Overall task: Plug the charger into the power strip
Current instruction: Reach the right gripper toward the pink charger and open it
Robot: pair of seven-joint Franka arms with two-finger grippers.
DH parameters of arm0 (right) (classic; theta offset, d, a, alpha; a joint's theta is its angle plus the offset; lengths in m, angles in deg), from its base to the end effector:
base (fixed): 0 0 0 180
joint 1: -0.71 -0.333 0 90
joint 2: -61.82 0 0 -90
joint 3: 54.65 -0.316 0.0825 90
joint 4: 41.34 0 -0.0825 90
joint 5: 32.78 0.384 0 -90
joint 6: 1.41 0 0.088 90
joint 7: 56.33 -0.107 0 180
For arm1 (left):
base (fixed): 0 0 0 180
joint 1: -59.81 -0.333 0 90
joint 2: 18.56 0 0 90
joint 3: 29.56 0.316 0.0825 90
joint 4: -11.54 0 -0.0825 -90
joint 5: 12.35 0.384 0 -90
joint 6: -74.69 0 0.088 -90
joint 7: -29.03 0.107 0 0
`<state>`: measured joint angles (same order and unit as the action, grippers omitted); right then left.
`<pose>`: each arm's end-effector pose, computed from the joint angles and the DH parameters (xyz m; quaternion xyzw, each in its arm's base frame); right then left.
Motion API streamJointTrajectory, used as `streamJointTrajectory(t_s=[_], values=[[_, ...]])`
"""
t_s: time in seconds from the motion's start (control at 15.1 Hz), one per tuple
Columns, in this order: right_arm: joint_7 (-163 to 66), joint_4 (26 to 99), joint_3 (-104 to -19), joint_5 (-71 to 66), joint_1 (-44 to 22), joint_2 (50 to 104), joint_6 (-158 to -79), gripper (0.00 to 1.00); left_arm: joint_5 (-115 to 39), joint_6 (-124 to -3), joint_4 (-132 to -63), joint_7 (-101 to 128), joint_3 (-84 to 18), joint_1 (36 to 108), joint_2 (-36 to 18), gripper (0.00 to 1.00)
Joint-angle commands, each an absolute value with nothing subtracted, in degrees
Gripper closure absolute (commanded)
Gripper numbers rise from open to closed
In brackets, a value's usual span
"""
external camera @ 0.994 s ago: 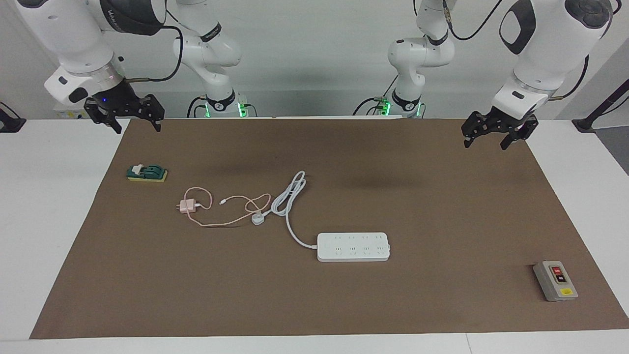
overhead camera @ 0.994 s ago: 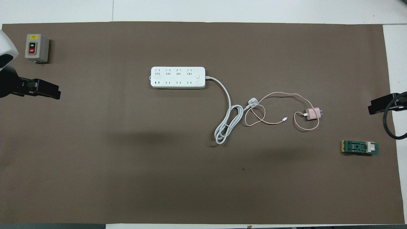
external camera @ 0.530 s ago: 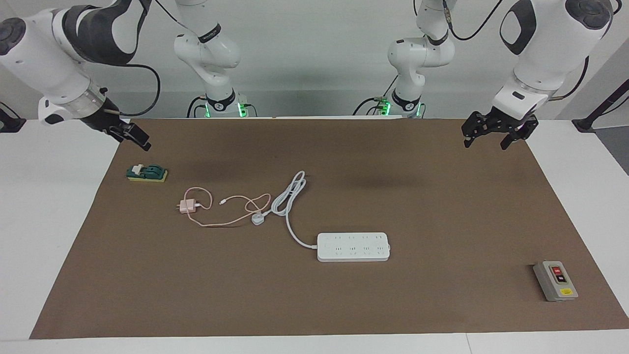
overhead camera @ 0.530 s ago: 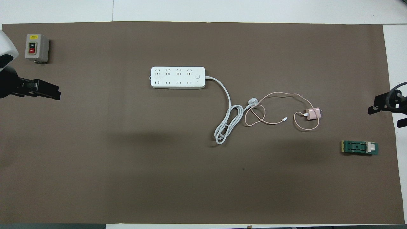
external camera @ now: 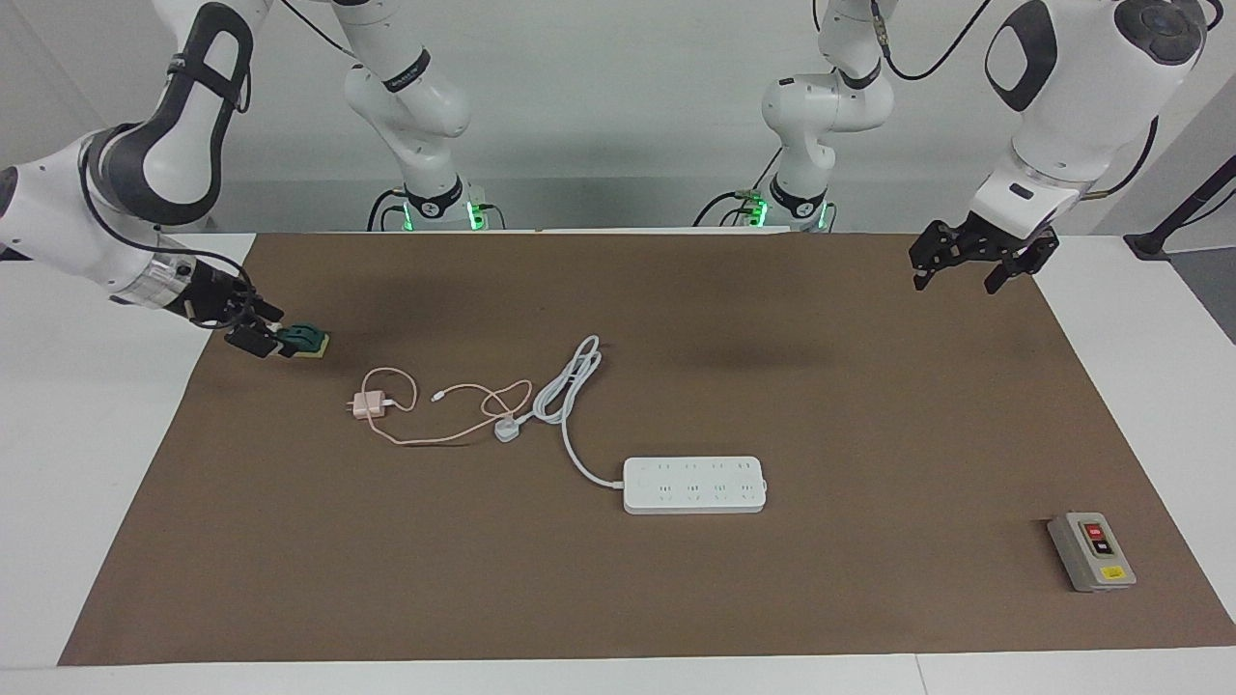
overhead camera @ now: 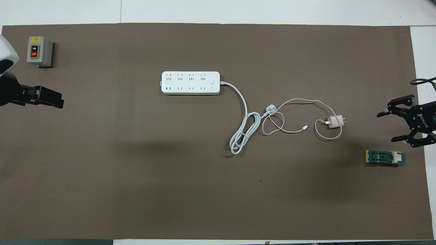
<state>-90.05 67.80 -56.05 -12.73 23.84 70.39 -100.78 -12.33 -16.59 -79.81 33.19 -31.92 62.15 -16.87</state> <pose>0.5311 -0.1784 0.4034 -0.8346 0.5010 0.1736 0.1495 0.5624 -0.0459 0.5988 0.9969 -0.0772 -0.0153 0.0004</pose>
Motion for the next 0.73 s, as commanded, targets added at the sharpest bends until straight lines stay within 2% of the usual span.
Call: streamJointTrajectory(t_s=[0.0, 0.13, 0.66], values=[[-95.79, 70.02, -56.67, -10.90, 24.26, 71.64, -102.84, 0.07, -13.14, -15.92, -80.66, 33.17, -31.93, 61.74, -17.68, 0.00], [-95.97, 69.76, -56.58, -8.71, 24.87, 76.29, -103.36, 0.00, -13.14, -15.92, -80.66, 33.17, -32.02, 61.74, -17.68, 0.00], [-97.81, 66.69, -56.58, -6.15, 24.53, 83.69, -105.47, 0.00, -13.14, -15.92, -80.66, 33.17, -32.02, 61.74, -17.68, 0.00]])
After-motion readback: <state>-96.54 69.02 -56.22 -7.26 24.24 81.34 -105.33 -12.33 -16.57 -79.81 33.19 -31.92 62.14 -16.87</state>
